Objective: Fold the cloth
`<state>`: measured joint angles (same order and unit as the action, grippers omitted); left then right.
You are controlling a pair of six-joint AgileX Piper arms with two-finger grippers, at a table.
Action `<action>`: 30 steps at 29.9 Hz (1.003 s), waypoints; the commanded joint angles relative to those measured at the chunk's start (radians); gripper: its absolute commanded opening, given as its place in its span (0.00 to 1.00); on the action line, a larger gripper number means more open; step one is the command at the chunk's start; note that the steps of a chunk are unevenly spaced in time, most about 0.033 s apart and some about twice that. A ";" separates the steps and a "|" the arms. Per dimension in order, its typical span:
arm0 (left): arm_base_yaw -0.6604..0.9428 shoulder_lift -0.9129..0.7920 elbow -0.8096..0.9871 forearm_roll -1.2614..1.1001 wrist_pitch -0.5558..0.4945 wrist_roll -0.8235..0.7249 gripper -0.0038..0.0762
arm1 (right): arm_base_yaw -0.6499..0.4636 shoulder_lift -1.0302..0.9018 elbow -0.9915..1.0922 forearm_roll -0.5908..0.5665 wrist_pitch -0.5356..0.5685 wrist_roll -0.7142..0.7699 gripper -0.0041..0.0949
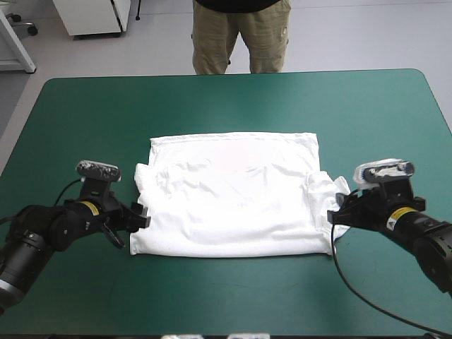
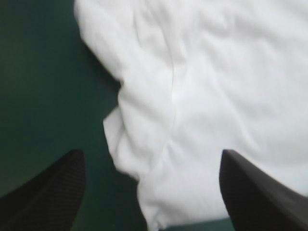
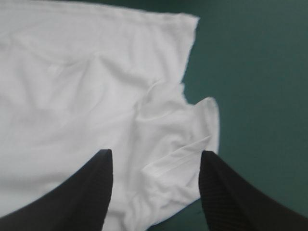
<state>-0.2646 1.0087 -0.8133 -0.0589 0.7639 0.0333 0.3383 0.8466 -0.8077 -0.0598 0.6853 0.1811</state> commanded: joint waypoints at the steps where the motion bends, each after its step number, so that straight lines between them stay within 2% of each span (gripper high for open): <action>1: -0.002 0.022 -0.113 0.000 -0.022 -0.018 0.75 | -0.002 0.039 -0.113 -0.172 0.033 0.103 0.53; 7: -0.002 0.038 -0.142 0.000 -0.020 -0.015 0.75 | -0.010 0.187 -0.127 -0.198 0.035 0.099 0.53; 11: -0.002 0.037 -0.142 0.000 0.014 0.002 0.75 | -0.110 0.301 -0.127 -0.188 -0.028 0.095 0.53; 13: -0.002 0.037 -0.142 0.002 0.029 0.006 0.75 | -0.185 0.359 -0.132 -0.112 -0.067 0.029 0.53; 15: -0.002 0.037 -0.142 0.002 0.032 0.009 0.75 | -0.253 0.427 -0.137 0.033 -0.083 -0.124 0.53; 17: -0.002 0.037 -0.142 0.002 0.032 0.009 0.75 | -0.288 0.492 -0.137 0.159 -0.083 -0.249 0.53; 18: -0.002 0.037 -0.142 0.002 0.032 0.009 0.75 | -0.293 0.515 -0.137 0.184 -0.083 -0.277 0.53; 24: -0.002 0.037 -0.142 0.002 0.032 0.013 0.75 | -0.295 0.600 -0.138 0.286 -0.179 -0.346 0.53; 27: -0.002 0.037 -0.142 0.003 0.032 0.013 0.75 | -0.295 0.618 -0.139 0.287 -0.229 -0.351 0.53; 30: -0.002 0.037 -0.142 0.003 0.034 0.013 0.75 | -0.295 0.655 -0.148 0.285 -0.221 -0.359 0.50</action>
<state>-0.2646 1.0616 -0.9200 -0.0511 0.8380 0.0462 0.0536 1.5052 -0.9201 0.2165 0.5062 -0.1559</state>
